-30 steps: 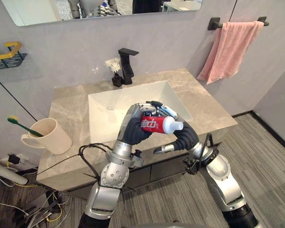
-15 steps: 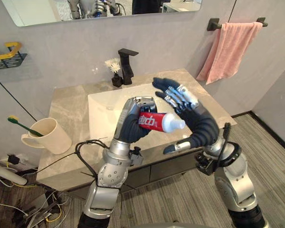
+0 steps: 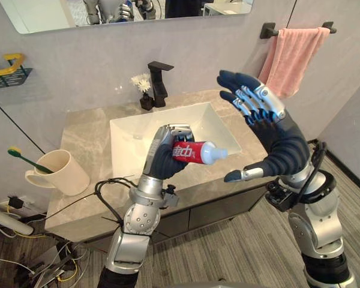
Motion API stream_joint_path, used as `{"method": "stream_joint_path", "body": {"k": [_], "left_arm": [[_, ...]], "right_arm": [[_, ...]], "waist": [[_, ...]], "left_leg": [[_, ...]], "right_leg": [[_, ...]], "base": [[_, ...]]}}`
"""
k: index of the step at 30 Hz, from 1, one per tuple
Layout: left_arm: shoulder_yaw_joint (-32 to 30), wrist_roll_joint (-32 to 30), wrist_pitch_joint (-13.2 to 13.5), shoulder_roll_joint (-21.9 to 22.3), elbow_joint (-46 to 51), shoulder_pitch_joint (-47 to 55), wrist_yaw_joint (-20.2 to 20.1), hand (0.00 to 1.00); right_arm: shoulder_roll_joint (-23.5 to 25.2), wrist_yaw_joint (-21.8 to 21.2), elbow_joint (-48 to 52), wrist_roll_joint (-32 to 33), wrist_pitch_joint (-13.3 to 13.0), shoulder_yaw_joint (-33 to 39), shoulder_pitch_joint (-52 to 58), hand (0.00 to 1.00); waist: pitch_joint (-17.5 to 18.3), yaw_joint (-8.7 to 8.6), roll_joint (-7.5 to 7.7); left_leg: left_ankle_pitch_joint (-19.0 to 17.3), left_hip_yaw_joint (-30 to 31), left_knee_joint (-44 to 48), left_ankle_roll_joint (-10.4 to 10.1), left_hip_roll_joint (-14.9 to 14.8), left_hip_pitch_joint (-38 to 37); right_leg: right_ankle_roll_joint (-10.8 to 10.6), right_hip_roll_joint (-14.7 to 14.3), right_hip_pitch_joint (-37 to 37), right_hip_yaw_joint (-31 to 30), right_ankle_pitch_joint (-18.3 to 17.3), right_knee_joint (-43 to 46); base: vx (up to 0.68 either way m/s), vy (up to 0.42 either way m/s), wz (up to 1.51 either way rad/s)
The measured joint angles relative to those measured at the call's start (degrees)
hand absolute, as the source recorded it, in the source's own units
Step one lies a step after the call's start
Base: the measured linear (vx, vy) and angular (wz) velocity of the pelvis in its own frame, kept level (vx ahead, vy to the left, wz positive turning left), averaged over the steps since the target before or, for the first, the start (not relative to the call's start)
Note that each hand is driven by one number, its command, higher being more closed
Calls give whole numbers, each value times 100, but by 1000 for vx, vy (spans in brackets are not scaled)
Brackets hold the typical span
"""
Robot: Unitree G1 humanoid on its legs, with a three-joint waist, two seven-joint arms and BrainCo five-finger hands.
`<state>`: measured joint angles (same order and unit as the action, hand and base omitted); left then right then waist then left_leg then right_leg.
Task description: Organize washtable
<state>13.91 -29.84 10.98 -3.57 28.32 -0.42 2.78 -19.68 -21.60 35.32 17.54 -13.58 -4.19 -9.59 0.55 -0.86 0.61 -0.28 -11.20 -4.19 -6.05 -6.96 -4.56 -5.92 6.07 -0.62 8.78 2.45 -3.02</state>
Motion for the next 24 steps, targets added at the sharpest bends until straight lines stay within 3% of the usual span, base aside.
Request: {"method": "stream_joint_path", "body": {"k": [12,24], "left_arm": [[1,0,-15,-2,3,0,-8,100],[117,19,-51,4,15,-3,-24,100]], "right_arm": [[-117,-233,-11,-18,47,-276,8,0],[198,-193,-362,-524,94,-831,210,0]], "waist": [[75,-1,-46],[119,3,-104]], "left_leg": [[0,8,0,0,0,11],[1,13,13,0,-3,12]], "right_leg": [[-1,1,5,8,0,0],[0,2,-1,13,0,1]], "base": [[0,0,0],[0,0,0]]}}
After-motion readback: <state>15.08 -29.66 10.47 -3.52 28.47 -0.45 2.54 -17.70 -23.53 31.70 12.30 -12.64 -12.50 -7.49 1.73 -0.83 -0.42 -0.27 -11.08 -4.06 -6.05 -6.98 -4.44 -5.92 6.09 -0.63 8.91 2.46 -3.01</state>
